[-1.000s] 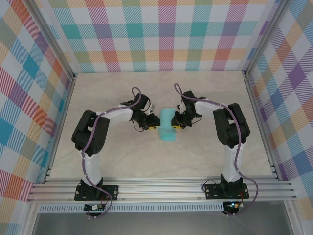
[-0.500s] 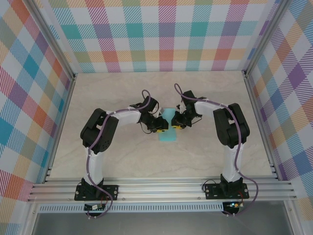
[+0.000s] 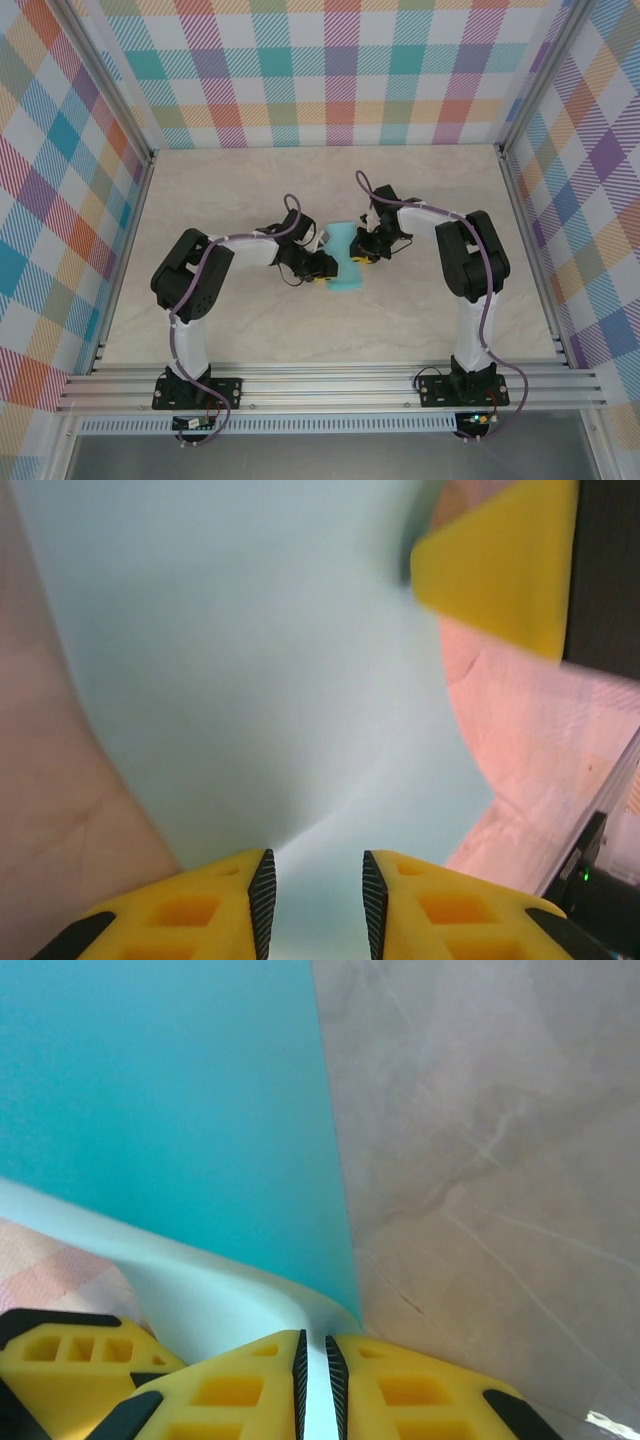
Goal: Fold a paper plane with a square sheet of paper (fold left side to right side)
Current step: First fold the square sheet of paper in half at the center of the table.
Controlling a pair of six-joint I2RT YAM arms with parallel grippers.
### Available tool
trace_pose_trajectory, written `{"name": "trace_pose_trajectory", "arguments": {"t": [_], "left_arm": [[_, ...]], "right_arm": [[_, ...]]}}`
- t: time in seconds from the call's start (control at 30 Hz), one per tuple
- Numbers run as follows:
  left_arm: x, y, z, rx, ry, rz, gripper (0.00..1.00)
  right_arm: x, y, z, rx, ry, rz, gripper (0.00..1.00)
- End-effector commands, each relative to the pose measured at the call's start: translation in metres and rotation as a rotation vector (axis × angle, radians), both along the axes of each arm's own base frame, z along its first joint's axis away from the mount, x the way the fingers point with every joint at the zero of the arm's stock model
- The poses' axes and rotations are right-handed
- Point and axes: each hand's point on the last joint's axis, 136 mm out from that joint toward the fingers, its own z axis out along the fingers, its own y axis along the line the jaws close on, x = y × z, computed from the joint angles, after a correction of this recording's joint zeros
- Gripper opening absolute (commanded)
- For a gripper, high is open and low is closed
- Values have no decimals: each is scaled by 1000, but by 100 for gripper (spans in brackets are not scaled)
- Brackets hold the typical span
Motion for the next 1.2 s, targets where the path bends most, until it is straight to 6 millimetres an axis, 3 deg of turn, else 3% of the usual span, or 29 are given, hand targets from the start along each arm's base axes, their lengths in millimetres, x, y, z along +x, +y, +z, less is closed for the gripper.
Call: {"name": "trace_pose_trajectory", "arguments": {"t": [0.0,0.17,0.43,0.77,1.17], "left_arm": [[-29,5,4,-14,31,-65,32],[-32,9,19,-20,-10,-55,32],[-1,9,47,-42,-102,27,32],[5,-14,18,-45,-37,-29,31],[-35,-2,-5,30,35,-113,30]], "right_arm": [[-20,-17,-38,-121,91,8,17],[-19,-17,-37,-122,89,10,17],[-18,-17,-36,-123,86,13,17],[-18,-16,-35,-118,85,12,17],[-19,-17,-37,-123,89,11,17]]}}
